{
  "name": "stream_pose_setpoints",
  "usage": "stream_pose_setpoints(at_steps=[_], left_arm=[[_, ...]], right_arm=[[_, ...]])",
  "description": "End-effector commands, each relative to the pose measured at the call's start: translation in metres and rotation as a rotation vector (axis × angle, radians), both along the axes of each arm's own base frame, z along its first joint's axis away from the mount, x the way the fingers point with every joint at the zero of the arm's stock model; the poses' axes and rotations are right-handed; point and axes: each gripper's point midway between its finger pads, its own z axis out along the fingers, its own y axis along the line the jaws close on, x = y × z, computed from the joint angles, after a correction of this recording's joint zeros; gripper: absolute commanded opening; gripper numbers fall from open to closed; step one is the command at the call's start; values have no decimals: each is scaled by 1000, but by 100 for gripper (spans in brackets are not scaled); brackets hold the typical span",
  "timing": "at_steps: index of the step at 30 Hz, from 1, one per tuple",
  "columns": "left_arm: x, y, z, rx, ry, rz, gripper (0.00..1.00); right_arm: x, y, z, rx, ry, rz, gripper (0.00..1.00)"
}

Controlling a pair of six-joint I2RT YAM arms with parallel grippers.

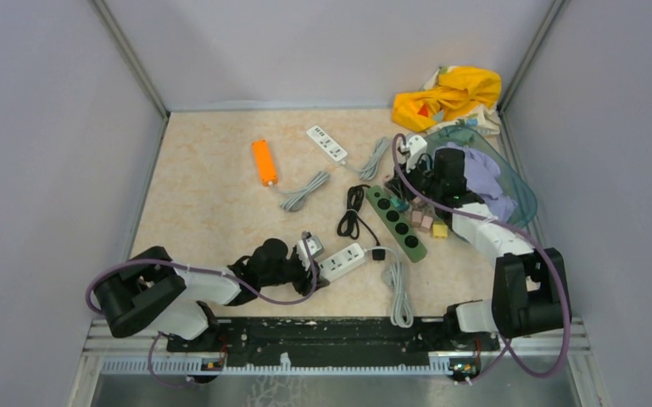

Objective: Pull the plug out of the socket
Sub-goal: Place the plug at the center of the board.

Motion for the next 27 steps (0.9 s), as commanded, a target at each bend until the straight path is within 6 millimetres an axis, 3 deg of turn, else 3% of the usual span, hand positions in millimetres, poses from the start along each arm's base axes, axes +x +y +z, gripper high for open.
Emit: stream_pose_setpoints(at_steps=[1, 15, 27], left_arm=[[-2, 5, -5, 5, 23, 21, 3], [-1, 8, -6, 6, 29, 41, 3], [2, 10, -6, 6, 24, 70, 2]], right_arm=[[20, -14, 27, 16, -102, -113, 0], [41, -43, 11, -41, -92, -303, 10], [52, -56, -9, -90, -22, -383, 20]])
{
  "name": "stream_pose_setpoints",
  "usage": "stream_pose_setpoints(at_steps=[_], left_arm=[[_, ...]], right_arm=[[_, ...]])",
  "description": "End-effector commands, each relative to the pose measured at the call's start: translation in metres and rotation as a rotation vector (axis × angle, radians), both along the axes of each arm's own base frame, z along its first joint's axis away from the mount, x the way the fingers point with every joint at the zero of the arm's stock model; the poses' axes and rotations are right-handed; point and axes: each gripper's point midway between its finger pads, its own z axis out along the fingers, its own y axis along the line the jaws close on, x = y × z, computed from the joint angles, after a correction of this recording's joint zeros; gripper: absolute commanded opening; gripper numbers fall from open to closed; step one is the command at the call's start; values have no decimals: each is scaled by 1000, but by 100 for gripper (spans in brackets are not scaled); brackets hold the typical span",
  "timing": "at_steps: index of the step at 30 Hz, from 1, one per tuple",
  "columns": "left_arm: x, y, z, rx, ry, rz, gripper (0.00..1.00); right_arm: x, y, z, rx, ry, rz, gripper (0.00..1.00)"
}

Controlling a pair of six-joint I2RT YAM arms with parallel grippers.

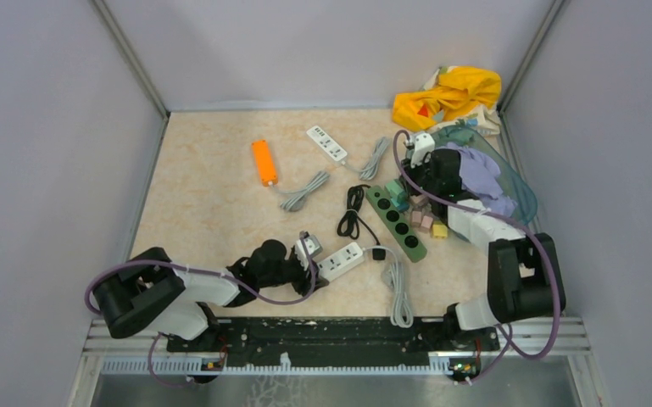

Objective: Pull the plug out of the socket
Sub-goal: Place the plug at the center of the board, then move the socket to the center of the board.

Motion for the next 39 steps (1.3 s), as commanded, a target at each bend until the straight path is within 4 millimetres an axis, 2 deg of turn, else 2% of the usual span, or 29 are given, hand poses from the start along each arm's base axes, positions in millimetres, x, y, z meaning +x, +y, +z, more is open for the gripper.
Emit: stream_pose_setpoints(at_steps=[1, 6, 11, 17, 26, 29, 32, 39], left_arm=[[0, 8, -6, 16, 17, 35, 2], [1, 8, -6, 17, 18, 41, 2], [1, 10, -6, 16, 18, 48, 2], [2, 11, -4, 12, 11, 59, 2], [13, 21, 2, 5, 9, 168, 3], [24, 32, 1, 8, 28, 275, 1], [40, 50, -2, 12, 89, 436, 3], [67, 89, 0, -28, 205, 675, 3]], right_arm=[[18, -9, 15, 3, -36, -59, 22], [21, -10, 9, -8, -6, -69, 33], [23, -13, 6, -20, 2, -86, 53], [20, -9, 13, -4, -8, -59, 54], [2, 13, 48, 32, -76, 98, 54], [-4, 20, 57, 46, -96, 147, 54], [-8, 24, 60, 57, -101, 175, 54], [-11, 28, 64, 69, -106, 200, 54]])
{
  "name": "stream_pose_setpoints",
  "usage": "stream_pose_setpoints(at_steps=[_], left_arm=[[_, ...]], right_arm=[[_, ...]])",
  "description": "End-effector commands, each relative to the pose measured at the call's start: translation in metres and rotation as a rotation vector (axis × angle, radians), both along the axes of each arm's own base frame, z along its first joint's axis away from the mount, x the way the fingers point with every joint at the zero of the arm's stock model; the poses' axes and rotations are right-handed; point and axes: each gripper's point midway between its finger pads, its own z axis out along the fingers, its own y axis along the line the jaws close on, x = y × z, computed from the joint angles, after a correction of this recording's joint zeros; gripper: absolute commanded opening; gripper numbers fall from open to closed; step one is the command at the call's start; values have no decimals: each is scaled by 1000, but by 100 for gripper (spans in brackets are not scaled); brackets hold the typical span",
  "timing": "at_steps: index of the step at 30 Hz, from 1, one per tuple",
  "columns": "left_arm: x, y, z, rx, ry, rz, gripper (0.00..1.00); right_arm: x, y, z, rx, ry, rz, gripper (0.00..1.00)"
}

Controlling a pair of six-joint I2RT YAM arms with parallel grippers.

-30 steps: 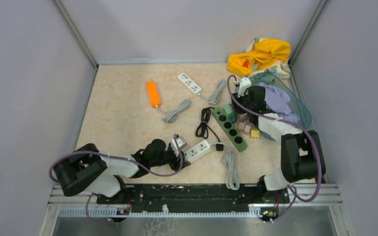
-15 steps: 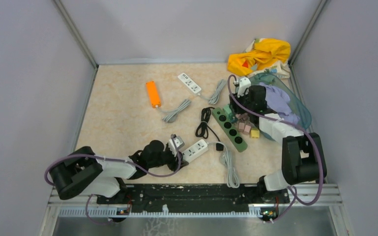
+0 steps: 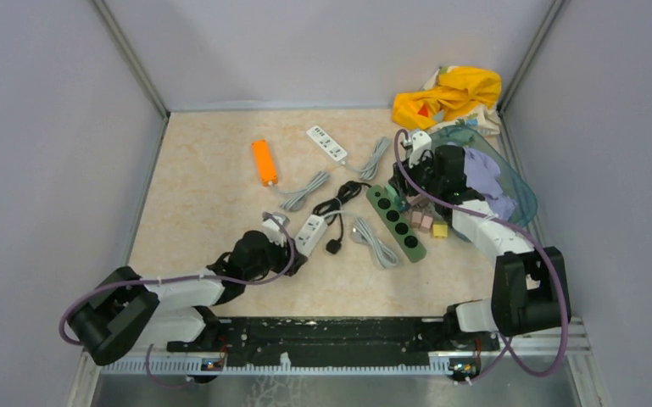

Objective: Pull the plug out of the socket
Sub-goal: Move the socket to the center of the board.

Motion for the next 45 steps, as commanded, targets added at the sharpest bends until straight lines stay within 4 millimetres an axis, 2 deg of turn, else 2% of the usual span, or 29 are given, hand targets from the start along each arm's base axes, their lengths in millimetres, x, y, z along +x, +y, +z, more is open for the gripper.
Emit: stream_pose_setpoints(at_steps=[1, 11, 21, 26, 31, 36, 39, 42, 44, 45], left_arm=[[25, 38, -3, -1, 76, 276, 3], [77, 114, 24, -69, 62, 704, 0], [125, 178, 44, -121, 63, 969, 0], [144, 214, 38, -160, 137, 1135, 0], [154, 245, 31, -162, 198, 1319, 3], [151, 268, 25, -113, 243, 1466, 32], [148, 273, 22, -90, 262, 1509, 66], [146, 274, 23, -81, 280, 1518, 90], [144, 272, 25, -86, 289, 1512, 99], [143, 271, 27, -90, 292, 1506, 100]], right_arm=[[7, 4, 40, 28, -105, 31, 54], [5, 6, 43, 37, -109, 43, 54], [4, 7, 46, 39, -114, 51, 54], [3, 7, 49, 41, -121, 54, 54], [3, 7, 50, 42, -124, 56, 54], [2, 8, 51, 44, -125, 60, 54], [2, 9, 51, 45, -126, 64, 54], [1, 9, 52, 47, -125, 67, 54], [1, 9, 53, 48, -128, 68, 54], [1, 9, 53, 48, -128, 69, 54]])
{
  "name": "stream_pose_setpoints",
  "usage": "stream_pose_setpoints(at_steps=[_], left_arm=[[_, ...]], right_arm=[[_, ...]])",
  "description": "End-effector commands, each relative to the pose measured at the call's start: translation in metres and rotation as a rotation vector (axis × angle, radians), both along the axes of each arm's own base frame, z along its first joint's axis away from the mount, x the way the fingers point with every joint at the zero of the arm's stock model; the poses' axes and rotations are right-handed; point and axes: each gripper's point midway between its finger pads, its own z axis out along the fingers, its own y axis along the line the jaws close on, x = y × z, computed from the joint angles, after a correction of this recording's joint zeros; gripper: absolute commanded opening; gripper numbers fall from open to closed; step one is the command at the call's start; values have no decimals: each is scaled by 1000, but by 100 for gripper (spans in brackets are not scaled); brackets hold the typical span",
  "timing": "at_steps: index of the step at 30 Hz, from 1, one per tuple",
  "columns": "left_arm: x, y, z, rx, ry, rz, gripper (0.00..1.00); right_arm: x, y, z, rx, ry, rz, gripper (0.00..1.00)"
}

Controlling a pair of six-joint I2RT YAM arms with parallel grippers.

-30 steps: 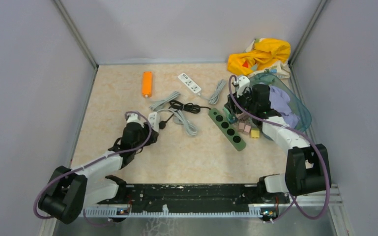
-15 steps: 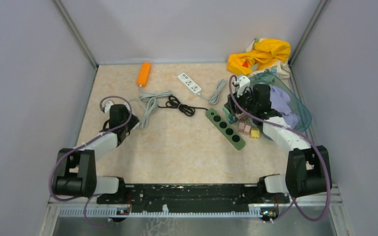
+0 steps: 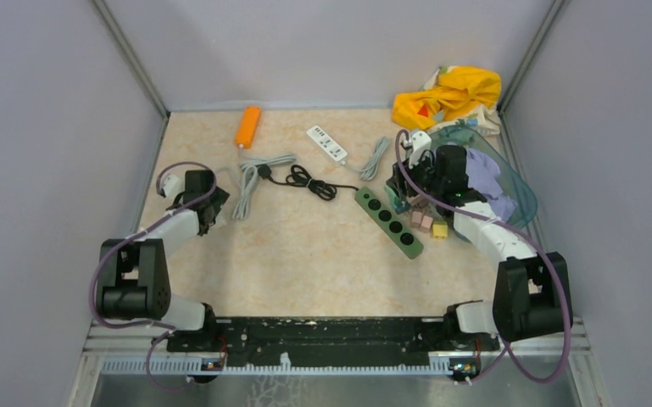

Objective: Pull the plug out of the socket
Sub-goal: Move the socket to the center of the board.

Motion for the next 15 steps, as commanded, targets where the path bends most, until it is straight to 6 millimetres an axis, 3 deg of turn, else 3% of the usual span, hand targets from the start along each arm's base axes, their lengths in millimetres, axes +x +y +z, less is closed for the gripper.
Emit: stream_pose_setpoints(at_steps=[1, 8, 15], left_arm=[[-7, 6, 8, -7, 19, 55, 100], [-20, -7, 36, -58, -20, -7, 100], [-31, -42, 69, -123, -117, -249, 100]], right_arm=[[9, 0, 44, 22, -122, 12, 54], [4, 6, 51, 39, -126, 46, 54], [-10, 17, 65, 65, -140, 131, 54]])
